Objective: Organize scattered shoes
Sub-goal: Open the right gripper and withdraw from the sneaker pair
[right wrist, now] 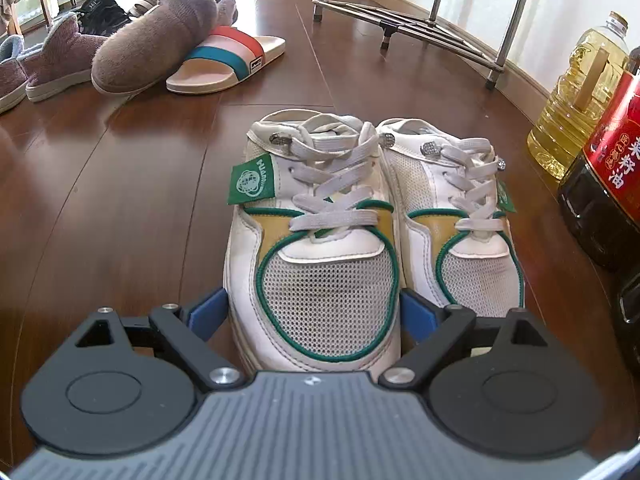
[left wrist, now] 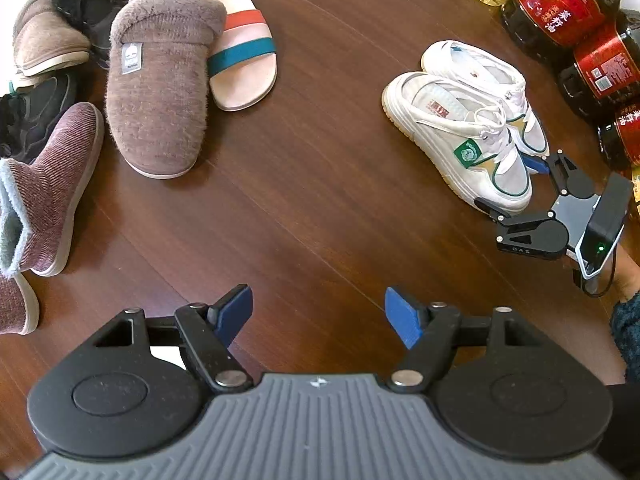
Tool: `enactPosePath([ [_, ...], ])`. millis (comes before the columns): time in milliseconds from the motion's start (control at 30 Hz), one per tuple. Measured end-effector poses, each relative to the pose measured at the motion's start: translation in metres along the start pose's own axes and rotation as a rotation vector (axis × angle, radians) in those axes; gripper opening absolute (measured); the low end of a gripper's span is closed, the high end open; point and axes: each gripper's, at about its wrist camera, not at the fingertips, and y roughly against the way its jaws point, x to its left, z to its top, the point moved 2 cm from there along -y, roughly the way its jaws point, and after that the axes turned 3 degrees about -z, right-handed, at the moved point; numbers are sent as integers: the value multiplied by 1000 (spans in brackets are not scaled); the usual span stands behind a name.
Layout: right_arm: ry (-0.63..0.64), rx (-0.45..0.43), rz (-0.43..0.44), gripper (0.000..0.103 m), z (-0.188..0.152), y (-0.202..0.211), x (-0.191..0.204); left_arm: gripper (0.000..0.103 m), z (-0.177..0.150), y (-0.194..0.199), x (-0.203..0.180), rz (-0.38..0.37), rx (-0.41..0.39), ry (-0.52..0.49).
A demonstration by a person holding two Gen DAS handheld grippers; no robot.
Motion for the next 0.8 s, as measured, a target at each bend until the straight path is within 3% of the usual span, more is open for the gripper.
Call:
enactPosePath([
  [400,-16,14,-41,93,8,3,4,74,-1,1,-7,-14,-21,-10],
  [500,-127,16,-43,97,12,20,-3,74,2,-1,-12,-10,-51,-26],
  [600,-309,44,-72,98,11,48,-19,74,9,-8,-28,60,-161,-66],
  [800,-713,138,-115,98,4,98,-53,75,21,-44,-52,196,-232,-92],
])
